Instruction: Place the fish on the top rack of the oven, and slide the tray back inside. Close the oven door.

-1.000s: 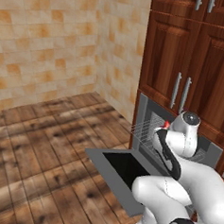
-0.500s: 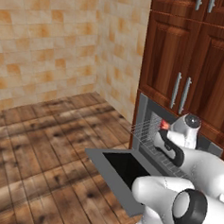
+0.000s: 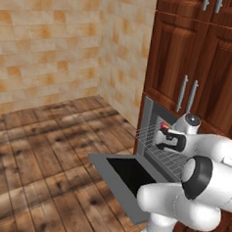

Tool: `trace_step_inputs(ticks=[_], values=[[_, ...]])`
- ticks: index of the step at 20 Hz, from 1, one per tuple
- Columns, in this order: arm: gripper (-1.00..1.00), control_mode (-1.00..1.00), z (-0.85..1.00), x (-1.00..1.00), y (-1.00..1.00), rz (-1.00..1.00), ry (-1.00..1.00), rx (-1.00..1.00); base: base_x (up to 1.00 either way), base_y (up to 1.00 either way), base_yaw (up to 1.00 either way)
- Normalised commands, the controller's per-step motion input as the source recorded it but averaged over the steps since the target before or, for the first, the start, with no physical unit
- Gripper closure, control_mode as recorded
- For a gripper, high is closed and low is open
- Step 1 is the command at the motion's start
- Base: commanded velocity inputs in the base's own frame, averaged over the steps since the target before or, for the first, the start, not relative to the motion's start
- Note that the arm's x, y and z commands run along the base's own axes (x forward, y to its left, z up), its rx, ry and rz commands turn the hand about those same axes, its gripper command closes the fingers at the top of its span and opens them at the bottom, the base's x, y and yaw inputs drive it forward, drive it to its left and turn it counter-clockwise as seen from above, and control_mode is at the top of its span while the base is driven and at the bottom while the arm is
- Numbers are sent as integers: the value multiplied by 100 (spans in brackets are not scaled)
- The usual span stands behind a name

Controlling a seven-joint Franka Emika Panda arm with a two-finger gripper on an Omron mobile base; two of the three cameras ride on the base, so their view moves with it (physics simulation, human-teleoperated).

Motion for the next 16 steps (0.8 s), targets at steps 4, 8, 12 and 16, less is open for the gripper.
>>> trace_step_inputs(ticks=[4, 8, 12, 16], values=[[100, -100, -29, 22, -7, 0, -1, -3, 0, 0, 0], [100, -100, -50, 54, 0, 0, 0, -9, 0, 0, 0], [100, -100, -29, 60, 0, 0, 1, -2, 0, 0, 0], [100, -100, -23, 56, -9, 0, 2, 0, 0, 0, 0]])
